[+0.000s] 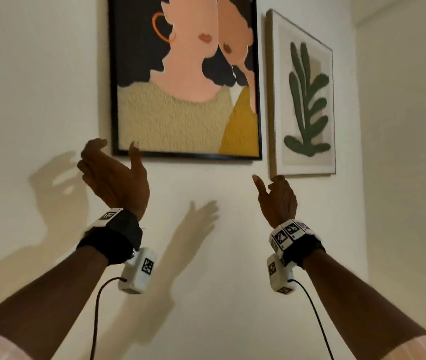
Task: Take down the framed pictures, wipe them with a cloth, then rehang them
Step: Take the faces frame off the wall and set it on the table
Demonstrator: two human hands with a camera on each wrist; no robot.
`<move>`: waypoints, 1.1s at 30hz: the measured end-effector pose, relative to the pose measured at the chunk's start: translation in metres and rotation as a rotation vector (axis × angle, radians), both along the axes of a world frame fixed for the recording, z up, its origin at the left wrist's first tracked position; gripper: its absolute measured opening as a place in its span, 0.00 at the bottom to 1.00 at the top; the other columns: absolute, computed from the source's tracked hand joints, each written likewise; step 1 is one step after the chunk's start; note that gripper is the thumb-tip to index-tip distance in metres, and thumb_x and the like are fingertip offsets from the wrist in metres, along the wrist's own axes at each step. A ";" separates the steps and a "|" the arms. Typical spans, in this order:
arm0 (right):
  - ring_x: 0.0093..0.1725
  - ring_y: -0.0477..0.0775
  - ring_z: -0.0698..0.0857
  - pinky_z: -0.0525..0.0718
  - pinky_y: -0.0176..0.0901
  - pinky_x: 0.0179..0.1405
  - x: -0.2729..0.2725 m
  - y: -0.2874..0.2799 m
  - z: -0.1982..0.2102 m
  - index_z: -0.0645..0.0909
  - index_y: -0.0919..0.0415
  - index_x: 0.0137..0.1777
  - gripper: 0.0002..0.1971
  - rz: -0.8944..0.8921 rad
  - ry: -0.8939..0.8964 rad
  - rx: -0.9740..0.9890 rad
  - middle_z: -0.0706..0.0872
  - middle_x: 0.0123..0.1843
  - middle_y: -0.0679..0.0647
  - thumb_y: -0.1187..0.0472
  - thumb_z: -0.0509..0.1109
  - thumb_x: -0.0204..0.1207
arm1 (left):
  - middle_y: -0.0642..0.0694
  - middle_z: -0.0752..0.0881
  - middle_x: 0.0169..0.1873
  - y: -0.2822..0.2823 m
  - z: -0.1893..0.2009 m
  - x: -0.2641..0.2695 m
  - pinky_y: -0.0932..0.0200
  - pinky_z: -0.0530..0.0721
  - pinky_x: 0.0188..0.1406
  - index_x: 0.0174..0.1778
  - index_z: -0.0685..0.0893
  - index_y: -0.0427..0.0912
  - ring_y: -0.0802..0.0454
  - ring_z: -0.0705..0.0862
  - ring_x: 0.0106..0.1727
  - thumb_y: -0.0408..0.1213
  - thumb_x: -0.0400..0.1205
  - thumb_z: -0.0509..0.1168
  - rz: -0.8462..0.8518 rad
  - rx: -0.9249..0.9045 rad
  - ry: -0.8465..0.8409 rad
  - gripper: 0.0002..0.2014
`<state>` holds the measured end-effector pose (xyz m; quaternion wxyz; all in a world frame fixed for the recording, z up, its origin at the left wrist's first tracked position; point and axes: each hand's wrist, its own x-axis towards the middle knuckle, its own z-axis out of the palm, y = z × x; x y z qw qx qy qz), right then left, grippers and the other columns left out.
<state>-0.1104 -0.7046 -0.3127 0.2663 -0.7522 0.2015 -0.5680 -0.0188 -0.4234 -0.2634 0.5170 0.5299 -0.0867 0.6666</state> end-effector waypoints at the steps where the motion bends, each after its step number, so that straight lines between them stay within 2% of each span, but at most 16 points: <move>1: 0.65 0.60 0.81 0.75 0.49 0.62 0.011 -0.010 0.019 0.74 0.63 0.69 0.35 0.015 0.007 -0.026 0.83 0.65 0.57 0.32 0.59 0.79 | 0.45 0.79 0.62 -0.005 0.017 0.009 0.52 0.69 0.56 0.68 0.75 0.40 0.43 0.75 0.62 0.62 0.82 0.60 0.019 -0.011 0.020 0.30; 4: 0.67 0.64 0.79 0.75 0.53 0.63 0.040 -0.029 0.058 0.72 0.66 0.71 0.39 0.037 0.055 -0.076 0.80 0.68 0.62 0.30 0.59 0.78 | 0.40 0.76 0.69 -0.017 0.048 0.027 0.45 0.69 0.65 0.75 0.69 0.37 0.38 0.72 0.69 0.62 0.80 0.62 0.020 -0.010 0.177 0.37; 7: 0.67 0.68 0.78 0.75 0.56 0.62 0.065 -0.042 0.082 0.71 0.69 0.71 0.40 0.057 0.089 -0.071 0.77 0.69 0.66 0.31 0.59 0.78 | 0.37 0.74 0.71 -0.028 0.065 0.033 0.41 0.68 0.68 0.77 0.66 0.36 0.36 0.70 0.72 0.57 0.80 0.66 0.004 -0.020 0.262 0.37; 10: 0.69 0.71 0.76 0.73 0.58 0.64 0.091 -0.055 0.098 0.70 0.71 0.73 0.40 0.122 0.079 0.103 0.75 0.71 0.71 0.32 0.57 0.80 | 0.37 0.76 0.70 -0.027 0.078 0.037 0.43 0.68 0.69 0.76 0.67 0.35 0.35 0.72 0.69 0.51 0.81 0.67 -0.024 -0.079 0.251 0.33; 12: 0.73 0.71 0.73 0.70 0.60 0.69 0.106 -0.060 0.103 0.66 0.72 0.76 0.42 0.188 0.065 0.224 0.72 0.75 0.72 0.32 0.57 0.80 | 0.38 0.77 0.68 -0.023 0.083 0.040 0.45 0.69 0.68 0.74 0.69 0.36 0.36 0.73 0.67 0.49 0.82 0.67 -0.036 -0.100 0.263 0.30; 14: 0.77 0.71 0.69 0.67 0.60 0.73 0.119 -0.063 0.104 0.60 0.72 0.79 0.44 0.249 0.032 0.299 0.68 0.78 0.72 0.33 0.58 0.80 | 0.39 0.79 0.66 -0.019 0.088 0.042 0.47 0.70 0.65 0.71 0.72 0.38 0.37 0.75 0.67 0.52 0.82 0.67 -0.051 -0.110 0.277 0.28; 16: 0.76 0.71 0.70 0.68 0.59 0.72 0.124 -0.062 0.106 0.61 0.73 0.79 0.43 0.255 -0.016 0.319 0.68 0.77 0.73 0.34 0.59 0.80 | 0.39 0.83 0.63 -0.019 0.092 0.042 0.50 0.73 0.57 0.67 0.76 0.39 0.38 0.79 0.64 0.58 0.82 0.63 -0.057 -0.118 0.271 0.27; 18: 0.75 0.72 0.71 0.69 0.59 0.70 0.127 -0.062 0.108 0.62 0.74 0.78 0.43 0.240 -0.066 0.346 0.68 0.77 0.74 0.34 0.59 0.81 | 0.35 0.85 0.59 -0.020 0.095 0.042 0.49 0.74 0.53 0.65 0.78 0.38 0.35 0.81 0.60 0.63 0.84 0.56 -0.033 -0.089 0.326 0.30; 20: 0.74 0.73 0.72 0.70 0.59 0.70 0.130 -0.063 0.110 0.63 0.74 0.78 0.44 0.264 -0.120 0.384 0.69 0.77 0.74 0.33 0.59 0.80 | 0.32 0.85 0.57 -0.021 0.095 0.043 0.46 0.75 0.53 0.64 0.79 0.36 0.32 0.81 0.58 0.65 0.84 0.51 -0.008 -0.069 0.389 0.34; 22: 0.66 0.73 0.80 0.76 0.59 0.64 0.135 -0.071 0.114 0.75 0.74 0.70 0.48 0.324 -0.160 0.435 0.79 0.67 0.75 0.25 0.57 0.74 | 0.30 0.85 0.54 -0.020 0.096 0.043 0.47 0.72 0.50 0.61 0.81 0.35 0.31 0.82 0.55 0.66 0.83 0.51 0.002 -0.105 0.368 0.35; 24: 0.52 0.71 0.87 0.83 0.61 0.57 0.145 -0.083 0.117 0.84 0.74 0.47 0.49 0.384 -0.193 0.441 0.88 0.50 0.73 0.20 0.56 0.69 | 0.30 0.86 0.51 -0.019 0.098 0.046 0.48 0.71 0.48 0.58 0.82 0.35 0.31 0.82 0.53 0.66 0.83 0.51 -0.002 -0.147 0.317 0.35; 25: 0.47 0.70 0.88 0.84 0.61 0.55 0.144 -0.085 0.117 0.84 0.71 0.36 0.43 0.400 -0.191 0.425 0.89 0.43 0.72 0.25 0.58 0.74 | 0.29 0.86 0.50 -0.019 0.098 0.047 0.48 0.70 0.47 0.56 0.83 0.35 0.31 0.82 0.52 0.66 0.83 0.52 -0.001 -0.156 0.294 0.35; 27: 0.44 0.68 0.88 0.82 0.54 0.52 0.137 -0.086 0.118 0.81 0.65 0.26 0.34 0.416 -0.193 0.395 0.88 0.37 0.70 0.37 0.61 0.82 | 0.29 0.86 0.48 -0.018 0.099 0.047 0.49 0.66 0.45 0.54 0.83 0.34 0.31 0.82 0.50 0.66 0.82 0.52 0.001 -0.161 0.255 0.34; 30: 0.46 0.68 0.87 0.77 0.50 0.50 0.128 -0.090 0.118 0.79 0.63 0.26 0.30 0.398 -0.266 0.396 0.87 0.35 0.68 0.40 0.62 0.83 | 0.29 0.86 0.46 -0.019 0.102 0.044 0.50 0.64 0.43 0.52 0.82 0.34 0.31 0.82 0.48 0.65 0.83 0.52 0.022 -0.155 0.221 0.33; 32: 0.52 0.70 0.86 0.77 0.54 0.56 0.120 -0.088 0.117 0.79 0.63 0.31 0.32 0.354 -0.263 0.409 0.88 0.43 0.70 0.35 0.56 0.83 | 0.29 0.87 0.46 -0.020 0.101 0.042 0.50 0.65 0.43 0.51 0.82 0.35 0.30 0.82 0.48 0.65 0.83 0.52 0.015 -0.147 0.206 0.33; 33: 0.55 0.71 0.84 0.76 0.56 0.58 0.115 -0.087 0.117 0.80 0.66 0.38 0.35 0.326 -0.263 0.436 0.87 0.49 0.71 0.33 0.52 0.82 | 0.29 0.87 0.46 -0.022 0.101 0.041 0.50 0.65 0.43 0.51 0.82 0.35 0.30 0.82 0.49 0.65 0.83 0.52 0.010 -0.140 0.206 0.33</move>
